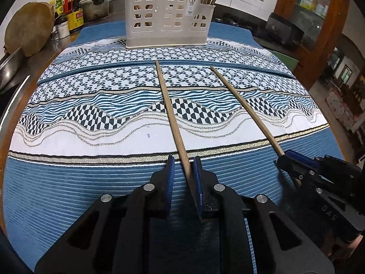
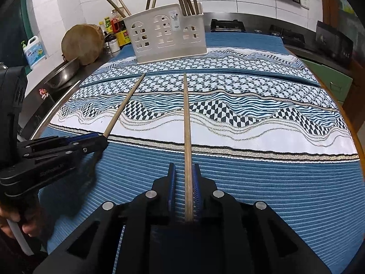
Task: Organize utensils
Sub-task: 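Grasp a chopstick with the right tool while the left tool grasps another, then lift both held chopsticks upright over the white utensil holder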
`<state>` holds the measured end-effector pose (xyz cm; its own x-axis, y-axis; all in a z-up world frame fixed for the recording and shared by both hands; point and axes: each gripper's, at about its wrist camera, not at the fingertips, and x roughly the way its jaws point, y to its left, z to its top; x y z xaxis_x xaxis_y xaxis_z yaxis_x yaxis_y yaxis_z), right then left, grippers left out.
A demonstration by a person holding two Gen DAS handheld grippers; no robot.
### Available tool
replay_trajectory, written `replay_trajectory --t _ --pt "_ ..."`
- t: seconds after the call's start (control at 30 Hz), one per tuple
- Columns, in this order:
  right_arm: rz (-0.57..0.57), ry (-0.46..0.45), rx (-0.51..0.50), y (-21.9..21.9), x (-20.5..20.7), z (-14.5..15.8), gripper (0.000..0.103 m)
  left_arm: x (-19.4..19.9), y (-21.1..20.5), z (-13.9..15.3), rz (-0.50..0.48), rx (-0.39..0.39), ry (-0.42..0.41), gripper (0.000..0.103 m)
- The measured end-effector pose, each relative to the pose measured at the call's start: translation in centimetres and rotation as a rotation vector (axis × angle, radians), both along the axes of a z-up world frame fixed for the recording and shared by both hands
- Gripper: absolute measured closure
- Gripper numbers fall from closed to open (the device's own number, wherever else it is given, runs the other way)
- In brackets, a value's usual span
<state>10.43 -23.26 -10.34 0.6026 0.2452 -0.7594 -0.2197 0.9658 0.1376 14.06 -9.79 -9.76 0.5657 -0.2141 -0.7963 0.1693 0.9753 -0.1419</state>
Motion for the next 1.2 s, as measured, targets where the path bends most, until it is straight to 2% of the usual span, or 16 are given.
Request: replay_trajectory --t 0.33,0.47,0.57,0.73,0.97,1.2 --pt "-0.01 -0.007 -0.02 0.0 0.1 -0.1 0.096 -0.1 -0.6 -0.1 -0.009 0.021 -0.029 0.083" --pt "-0.012 -0.008 -0.015 -0.1 0.0 0.1 0.096 0.0 -0.5 -0.1 -0.012 0.033 -0.038 0.091" --pt "-0.011 -0.018 -0.008 -0.2 -0.4 0.6 0.096 0.1 0.4 0.0 -0.007 -0.006 -0.028 0.095" --pt "-0.013 -0.064 0.015 -0.6 -0.9 2.6 0.096 -0.4 1.4 0.9 -0.011 -0.028 -0.057 0.097" --pt "0.006 -0.168 0.03 -0.7 -1.2 7.3 0.096 -1.4 2.6 3.9 -0.017 -0.073 -0.153 0.097" --pt "0.037 -0.21 0.051 -0.4 0.3 10.9 0.096 -1.5 3.5 6.9 -0.022 -0.102 -0.246 0.097"
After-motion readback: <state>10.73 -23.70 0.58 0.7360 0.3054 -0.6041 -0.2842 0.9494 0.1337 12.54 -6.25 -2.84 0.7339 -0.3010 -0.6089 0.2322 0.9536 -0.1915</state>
